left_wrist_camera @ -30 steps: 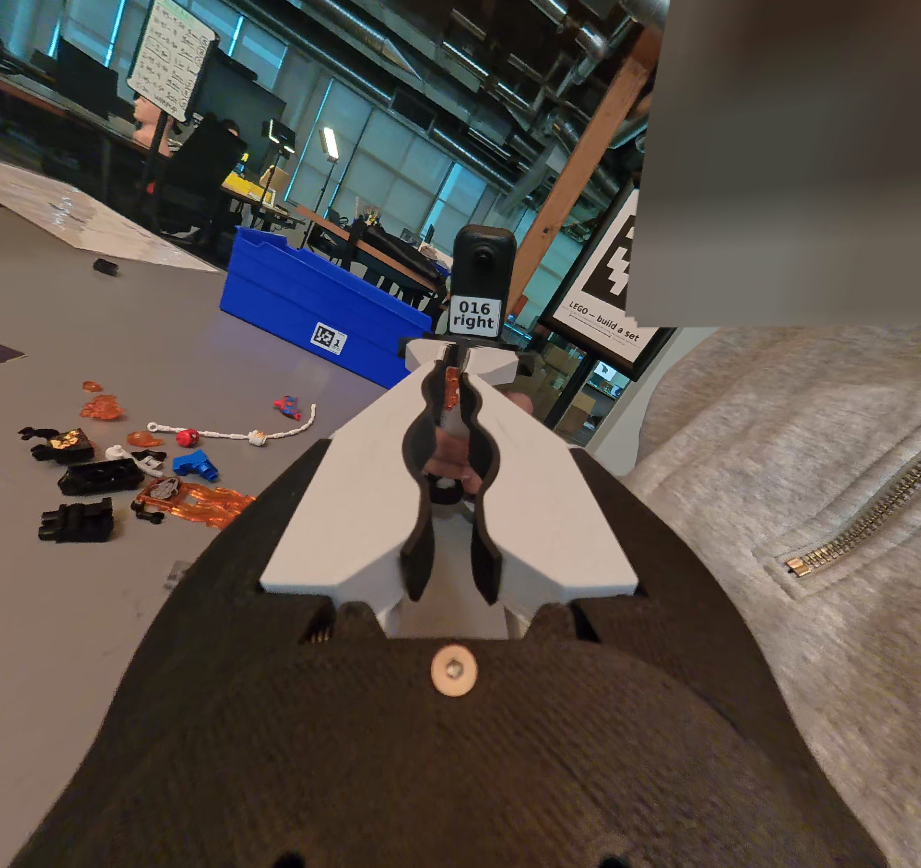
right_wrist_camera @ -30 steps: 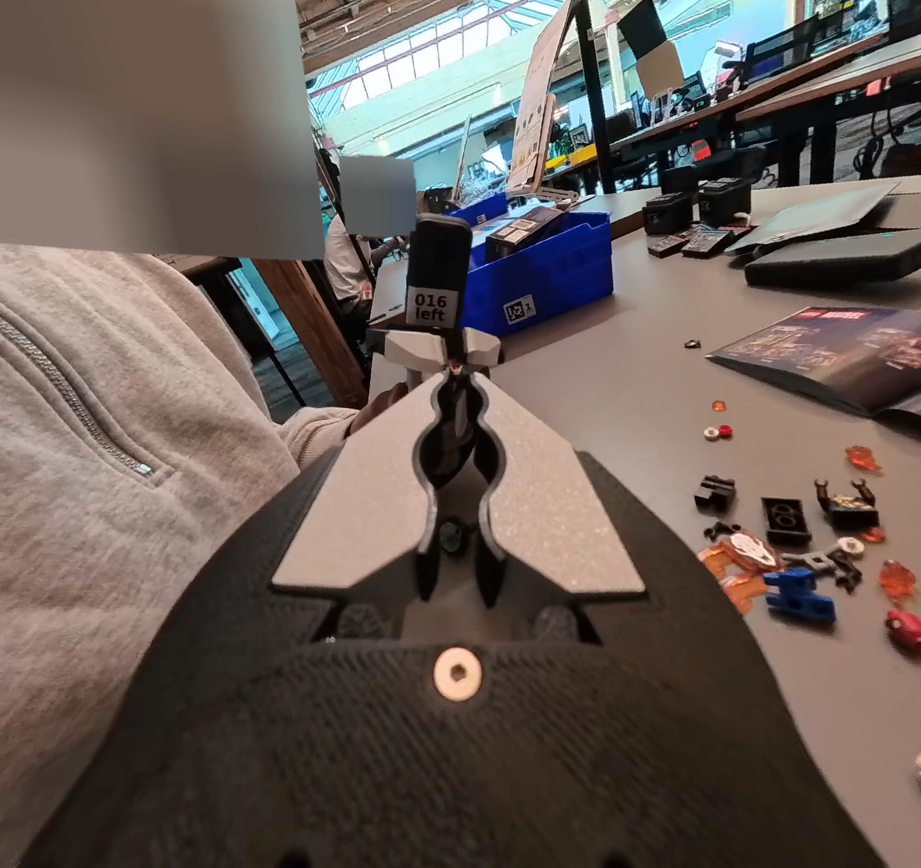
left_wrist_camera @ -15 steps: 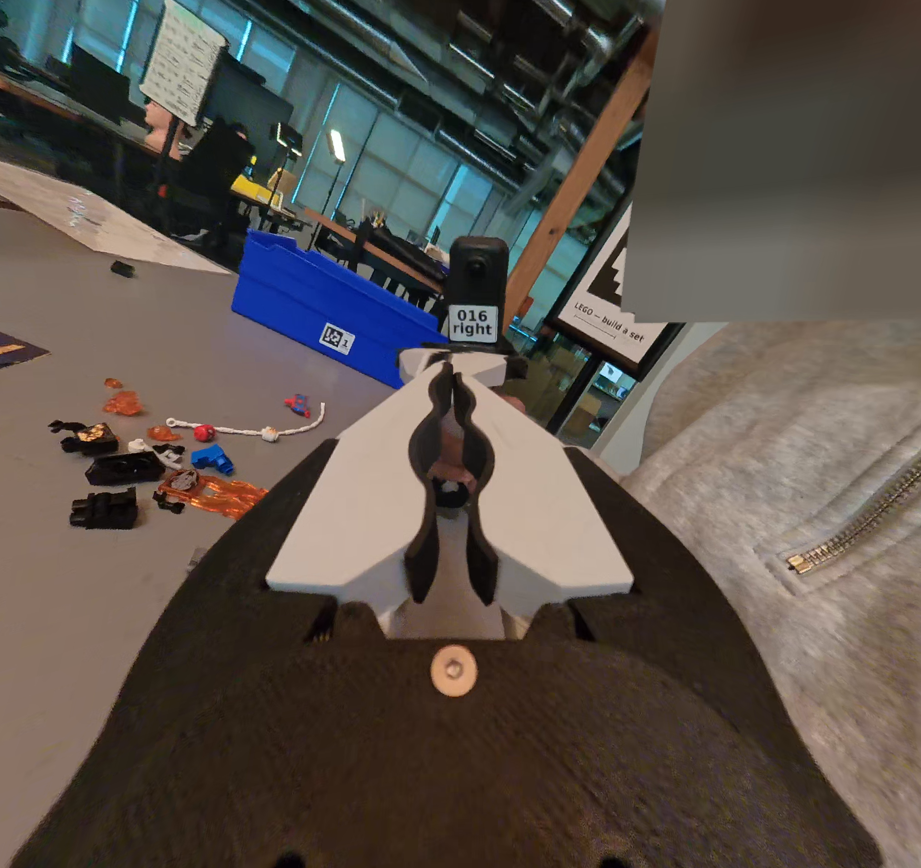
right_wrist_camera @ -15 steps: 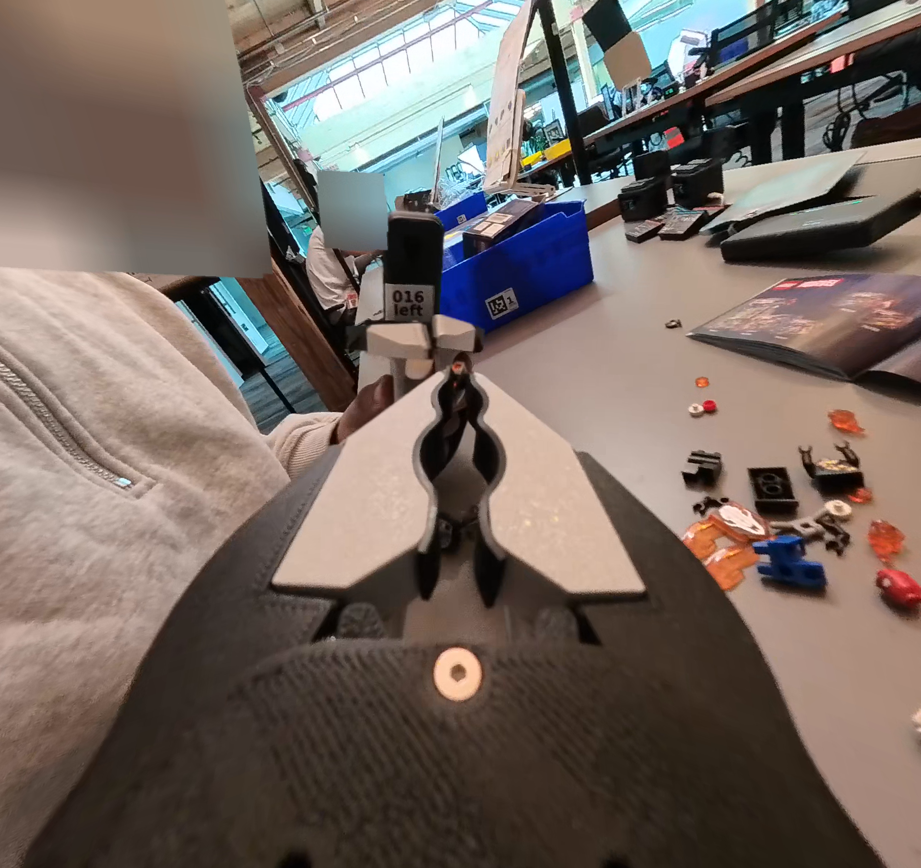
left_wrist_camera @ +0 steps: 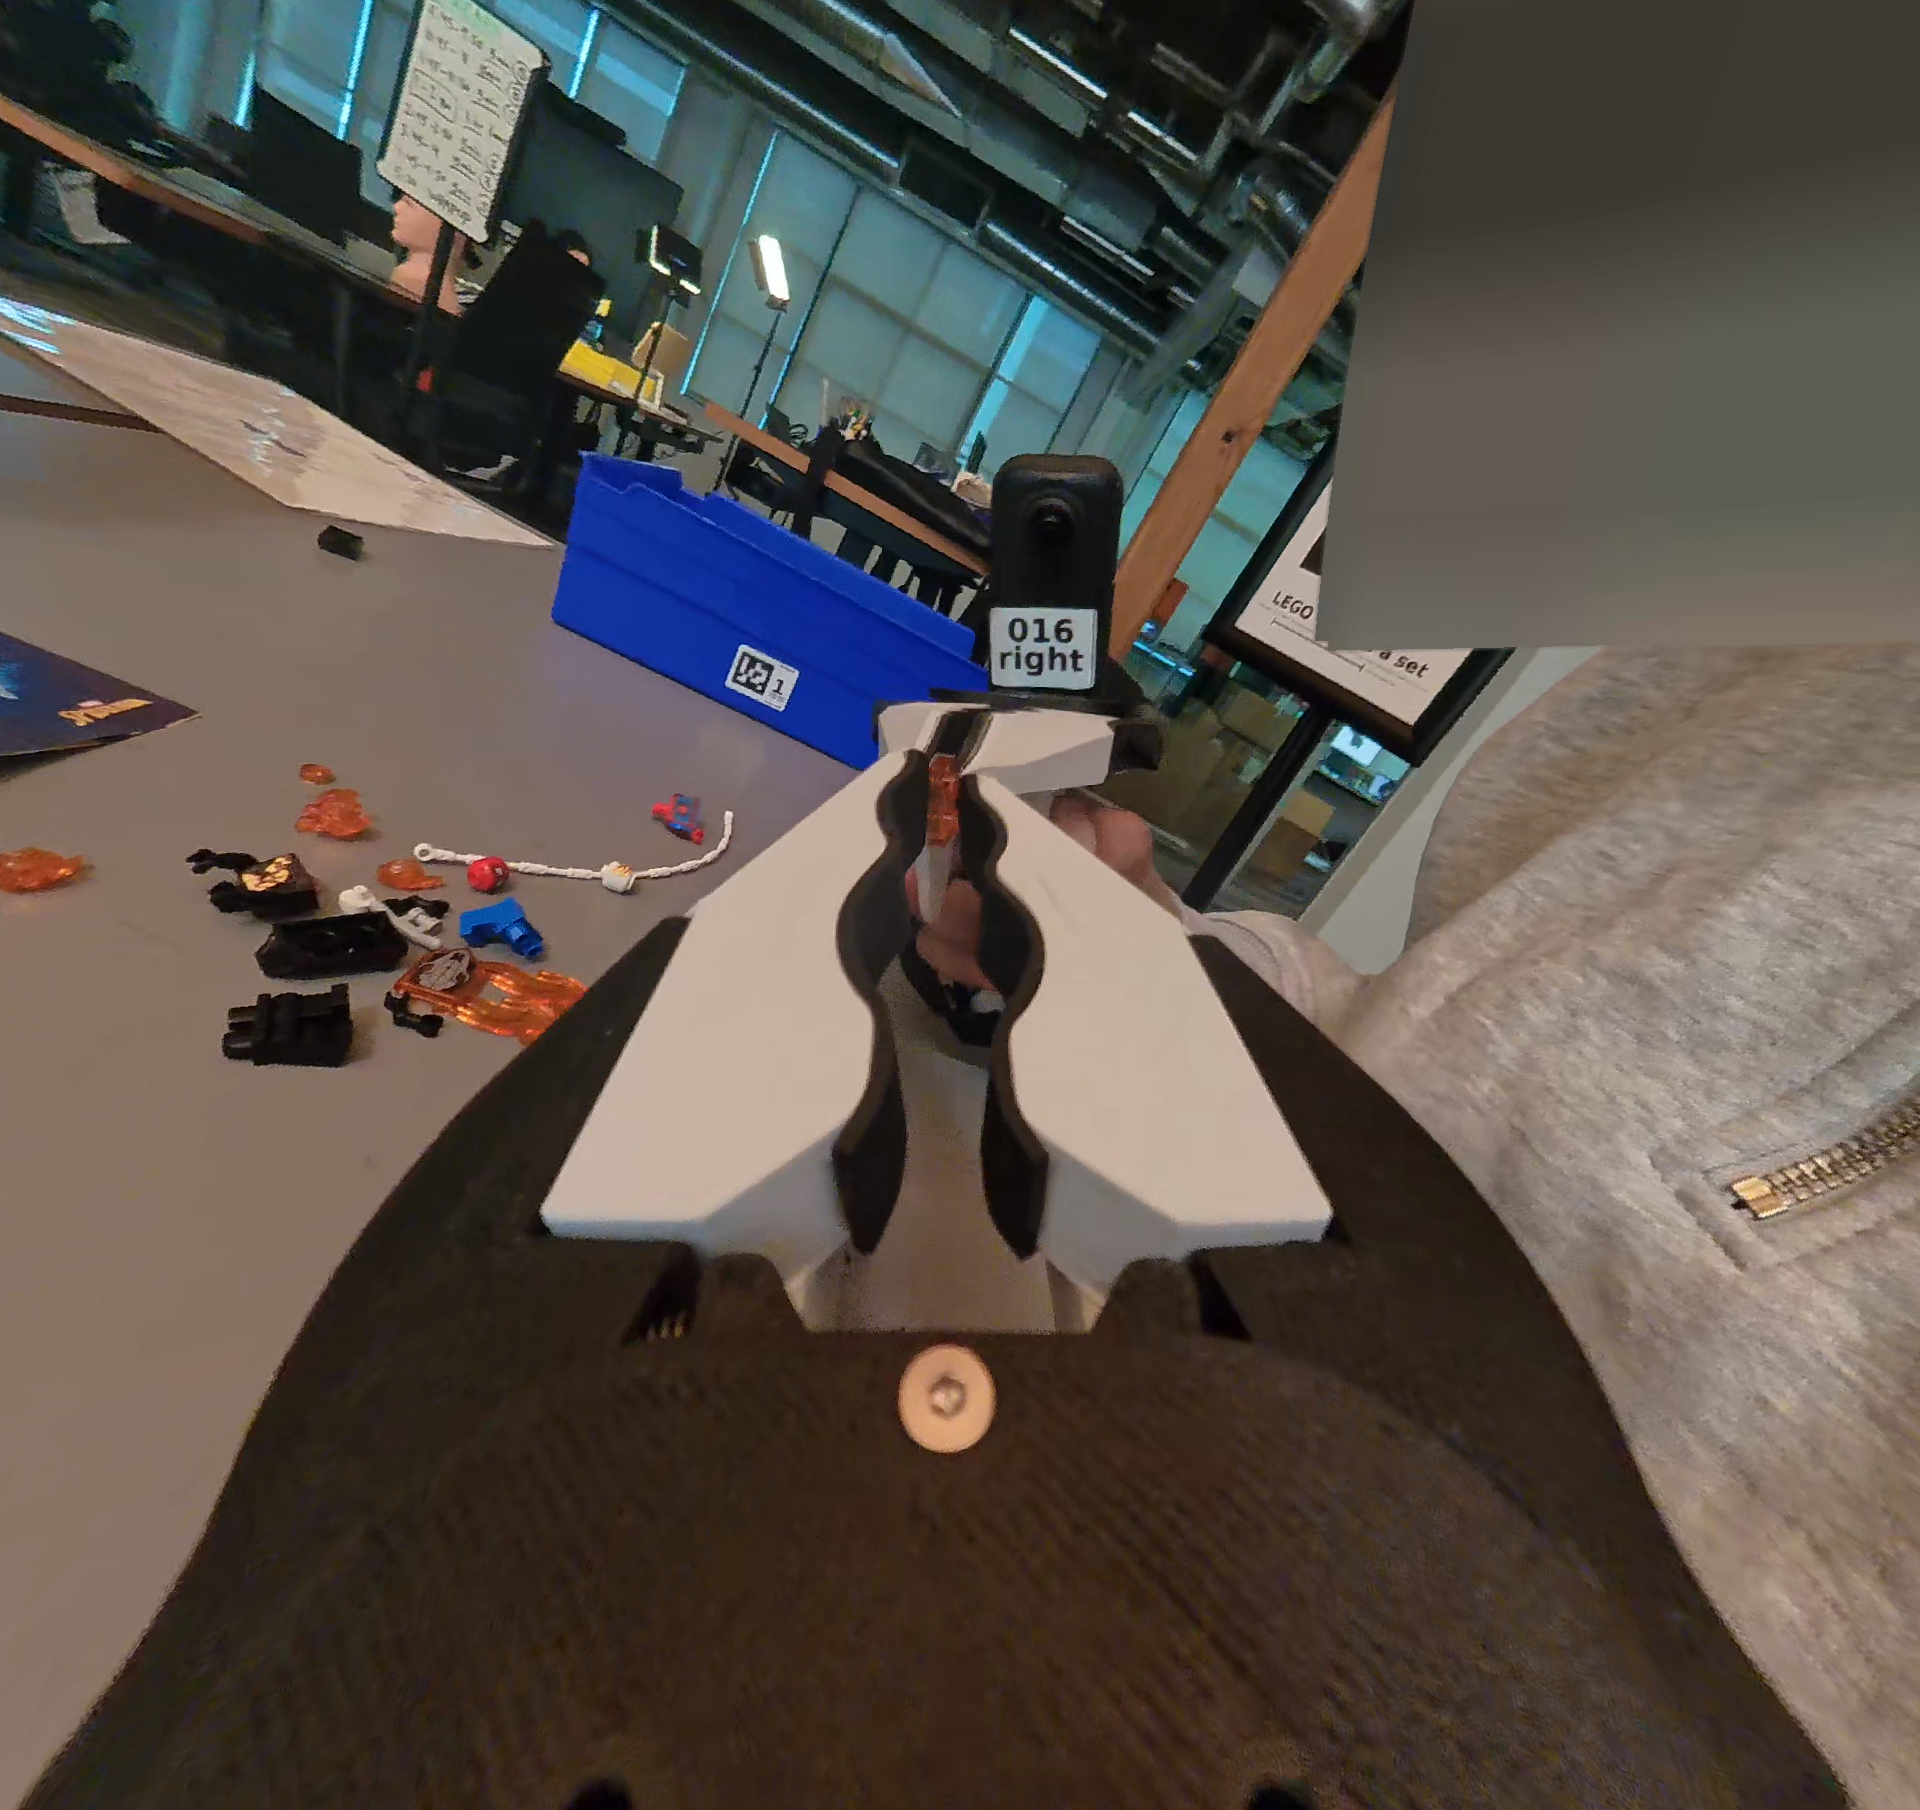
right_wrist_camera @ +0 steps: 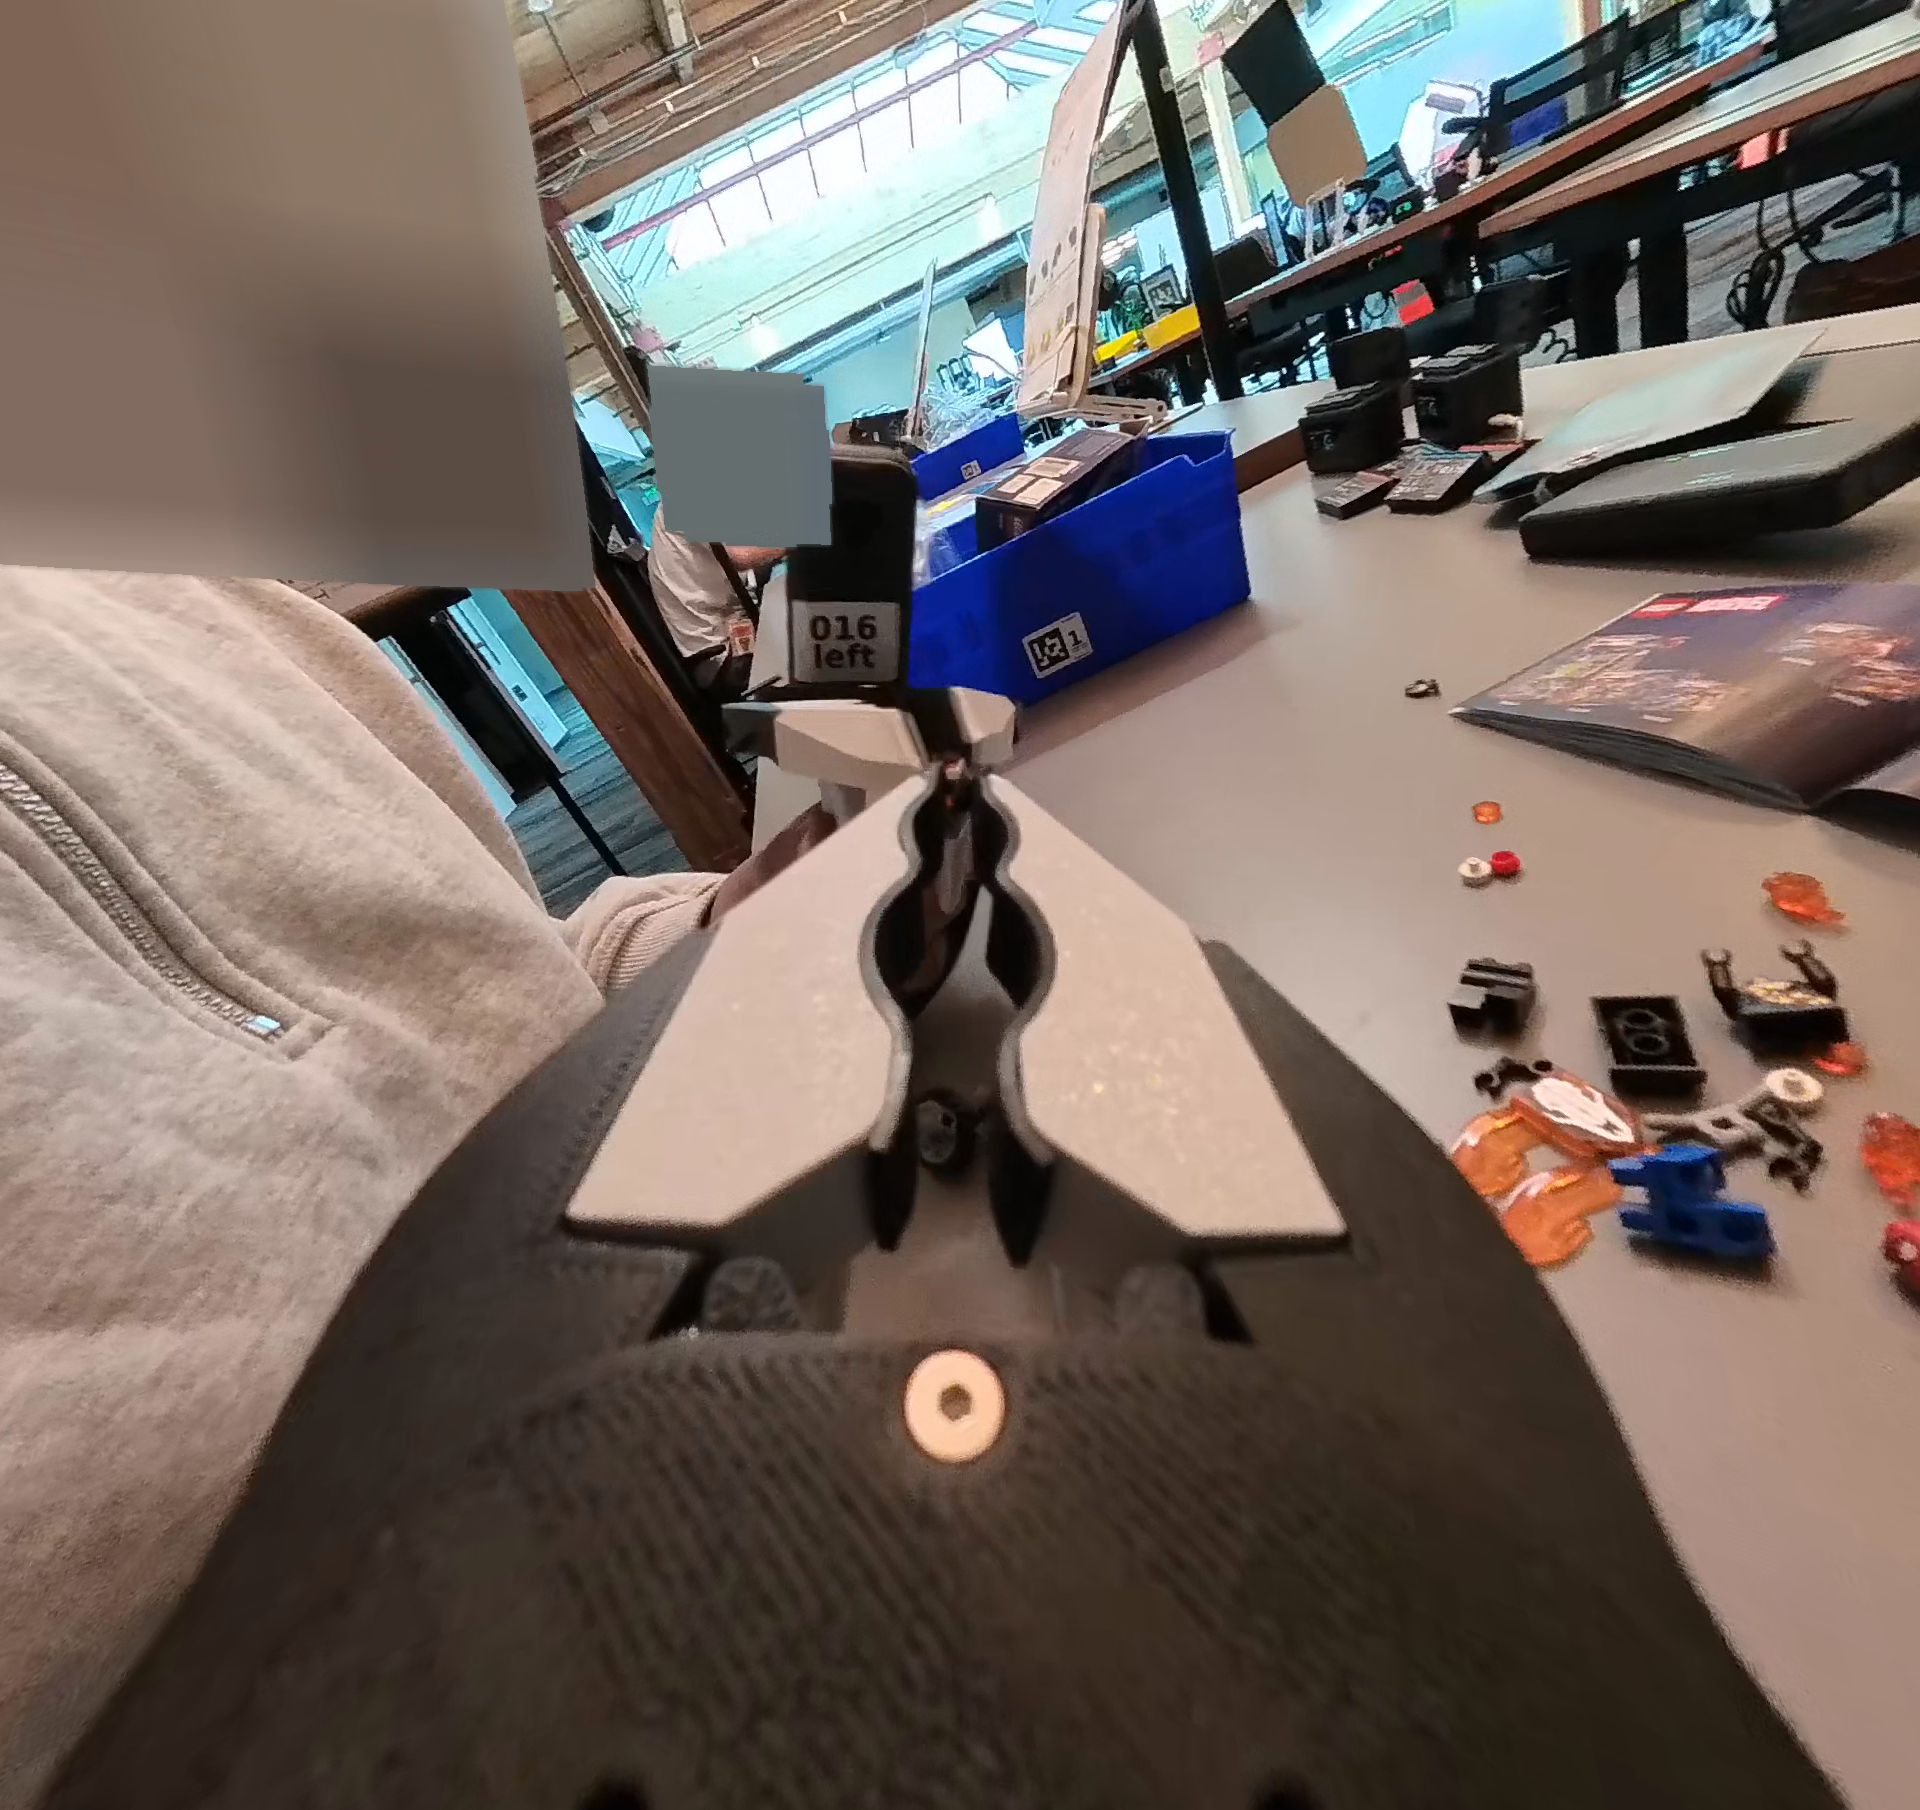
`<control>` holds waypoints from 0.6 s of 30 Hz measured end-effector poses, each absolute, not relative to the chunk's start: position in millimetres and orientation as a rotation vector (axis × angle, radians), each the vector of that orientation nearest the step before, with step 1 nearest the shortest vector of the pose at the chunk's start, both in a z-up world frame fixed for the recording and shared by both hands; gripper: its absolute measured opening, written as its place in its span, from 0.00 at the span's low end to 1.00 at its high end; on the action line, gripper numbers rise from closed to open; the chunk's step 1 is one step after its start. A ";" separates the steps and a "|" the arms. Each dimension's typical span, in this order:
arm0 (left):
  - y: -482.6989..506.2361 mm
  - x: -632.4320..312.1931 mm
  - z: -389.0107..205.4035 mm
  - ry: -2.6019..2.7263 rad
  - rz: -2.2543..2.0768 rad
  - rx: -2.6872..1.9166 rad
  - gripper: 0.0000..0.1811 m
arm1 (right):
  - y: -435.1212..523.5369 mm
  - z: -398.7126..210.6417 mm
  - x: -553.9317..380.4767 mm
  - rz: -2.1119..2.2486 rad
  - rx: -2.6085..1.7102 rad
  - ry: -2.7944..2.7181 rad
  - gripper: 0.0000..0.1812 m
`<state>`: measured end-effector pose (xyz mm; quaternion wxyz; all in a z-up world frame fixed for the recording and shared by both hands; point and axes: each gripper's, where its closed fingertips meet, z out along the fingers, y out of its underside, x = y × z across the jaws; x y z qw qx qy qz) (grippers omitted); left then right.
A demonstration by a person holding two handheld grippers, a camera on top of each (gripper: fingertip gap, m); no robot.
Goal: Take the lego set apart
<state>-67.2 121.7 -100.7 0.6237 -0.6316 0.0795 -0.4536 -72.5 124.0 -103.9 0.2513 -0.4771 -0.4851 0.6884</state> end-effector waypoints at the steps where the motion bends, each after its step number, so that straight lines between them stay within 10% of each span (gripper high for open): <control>1: 121.3 -67.2 -101.5 0.184 -1.034 -1.459 0.02 | 123.9 -104.6 -72.7 1.868 -1.302 -1.321 0.01; 18: 119.8 -61.4 -104.3 0.244 -0.890 -1.509 0.00 | 143.8 -130.7 -83.5 1.734 -1.585 -1.153 0.01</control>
